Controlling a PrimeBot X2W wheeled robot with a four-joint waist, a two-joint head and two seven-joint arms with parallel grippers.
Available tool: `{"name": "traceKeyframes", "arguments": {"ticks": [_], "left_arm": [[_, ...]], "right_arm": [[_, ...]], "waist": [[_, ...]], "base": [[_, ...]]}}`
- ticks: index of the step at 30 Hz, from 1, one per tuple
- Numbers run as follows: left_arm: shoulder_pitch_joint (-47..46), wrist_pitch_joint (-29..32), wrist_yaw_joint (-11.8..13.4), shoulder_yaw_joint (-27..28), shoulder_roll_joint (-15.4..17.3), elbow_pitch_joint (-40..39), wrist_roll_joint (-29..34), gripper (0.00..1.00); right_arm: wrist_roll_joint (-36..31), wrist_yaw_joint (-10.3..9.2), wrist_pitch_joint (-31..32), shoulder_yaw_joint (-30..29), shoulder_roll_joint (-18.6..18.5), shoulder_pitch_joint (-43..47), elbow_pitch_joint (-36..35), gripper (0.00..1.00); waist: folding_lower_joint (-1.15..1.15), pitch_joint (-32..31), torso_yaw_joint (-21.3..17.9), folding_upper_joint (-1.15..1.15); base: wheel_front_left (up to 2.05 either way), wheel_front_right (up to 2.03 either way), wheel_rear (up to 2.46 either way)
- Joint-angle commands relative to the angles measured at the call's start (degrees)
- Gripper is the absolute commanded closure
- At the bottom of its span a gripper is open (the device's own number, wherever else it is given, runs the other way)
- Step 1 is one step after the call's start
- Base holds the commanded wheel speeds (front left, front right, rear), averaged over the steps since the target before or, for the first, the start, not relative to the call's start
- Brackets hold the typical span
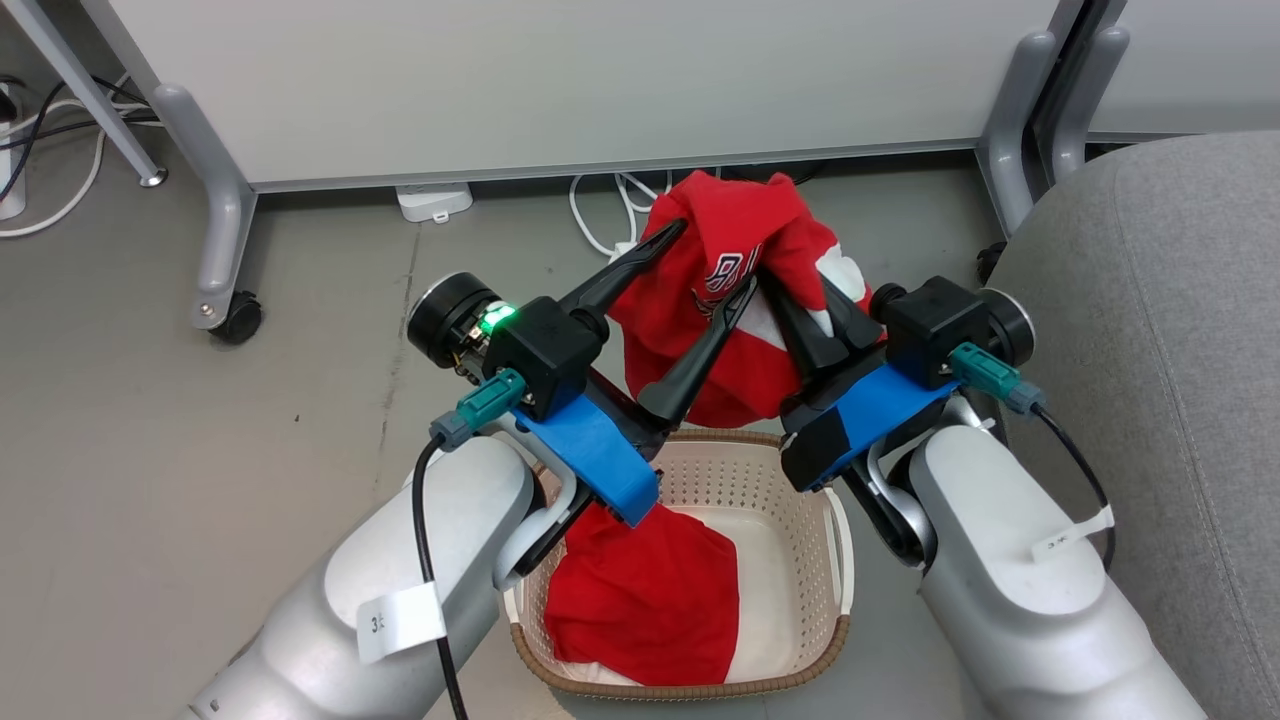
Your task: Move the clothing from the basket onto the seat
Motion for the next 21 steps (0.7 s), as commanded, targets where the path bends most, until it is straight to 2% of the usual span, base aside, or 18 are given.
{"name": "traceKeyframes", "arguments": {"ticks": [1,12,21], "left_arm": [[-0.07,-0.16,-0.08,0.46,0.20,-0.02,0.31,0.00],[1.98,-0.16,-0.08,2.27,0.58,-1.10,3.42,0.00],[2.72,-0.16,-0.08,1.88,0.89,-1.91,5.16,0.00]], "right_arm": [[-0.38,0.01,-0.24,-0.67,-0.12,-0.99,-0.44,1.00],[-1.91,0.01,-0.24,-7.63,-0.12,1.92,-3.77,1.00],[-4.44,0.01,-0.24,-12.20,-0.09,5.11,-8.37,1.00]], "waist": [[0.00,0.10,-0.11,0.00],[0.00,1.43,-2.98,0.00],[0.00,3.31,-9.23,0.00]], "base": [[0.00,0.00,0.00],[0.00,0.00,0.00],[0.00,0.00,0.00]]}}
